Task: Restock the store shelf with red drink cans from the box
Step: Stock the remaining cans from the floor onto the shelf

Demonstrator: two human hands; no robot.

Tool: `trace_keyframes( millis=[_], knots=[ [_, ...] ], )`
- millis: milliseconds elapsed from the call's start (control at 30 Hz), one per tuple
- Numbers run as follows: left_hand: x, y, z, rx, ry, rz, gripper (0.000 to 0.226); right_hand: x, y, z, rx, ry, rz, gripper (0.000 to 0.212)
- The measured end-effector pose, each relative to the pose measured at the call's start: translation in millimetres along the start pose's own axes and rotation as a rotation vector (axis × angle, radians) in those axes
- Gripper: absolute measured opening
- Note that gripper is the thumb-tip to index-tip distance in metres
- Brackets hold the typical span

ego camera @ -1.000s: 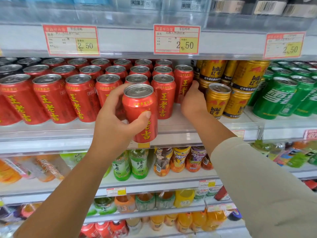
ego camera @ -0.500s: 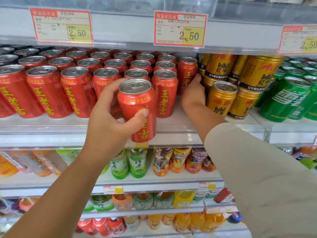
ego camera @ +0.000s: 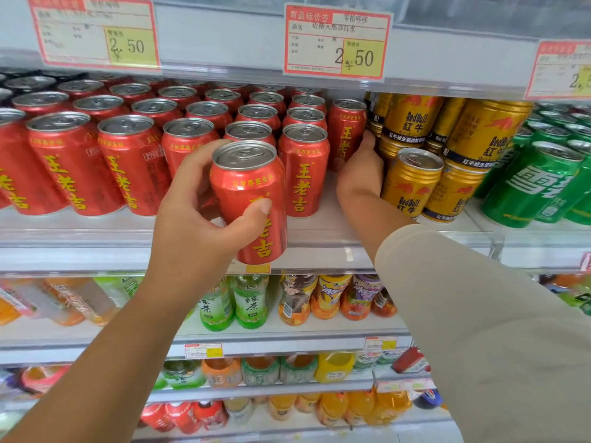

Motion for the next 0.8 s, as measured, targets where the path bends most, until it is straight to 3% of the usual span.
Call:
trace_keyframes(
  millis=[300, 433, 567, 700, 800],
  knots=[
    [1.5, 0.6, 0.6, 0.018, 0.011, -0.011, 0.055, 3.3, -0.6, 0.7, 0.004, -0.05, 0.069, 0.067],
    [0.9, -1.4, -3.4, 0.019, 0.031, 0.002, 0.059, 24.0, 9.2, 7.9, 0.066, -0.123, 0.191, 0.05],
    [-3.2, -17.6, -8.4, 0.059, 0.07, 0.048, 0.064, 83.1, 48.4, 12.6, -0.213, 0.034, 0.263, 0.041],
    [-16.4, -36.5, -7.6, 0.101, 0.097, 0.023, 0.061, 143.1, 65.1, 15.0, -0.495, 0.151, 0.56, 0.06],
    [-21.5, -56.6, -4.5, 0.147, 0.131, 0.068, 0.062, 152.0, 71.6, 24.3, -0.473, 0.241, 0.522, 0.081]
  ],
)
Point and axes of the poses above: each hand's wrist, its own x-axis away from the middle knuckle, its own y-axis out of the back of the hand, z = x × y, the point moved 8 cm from there along -x, towards the middle knuckle, and after that the axes turned 2 degrees about -y, right-handed, at the moved point
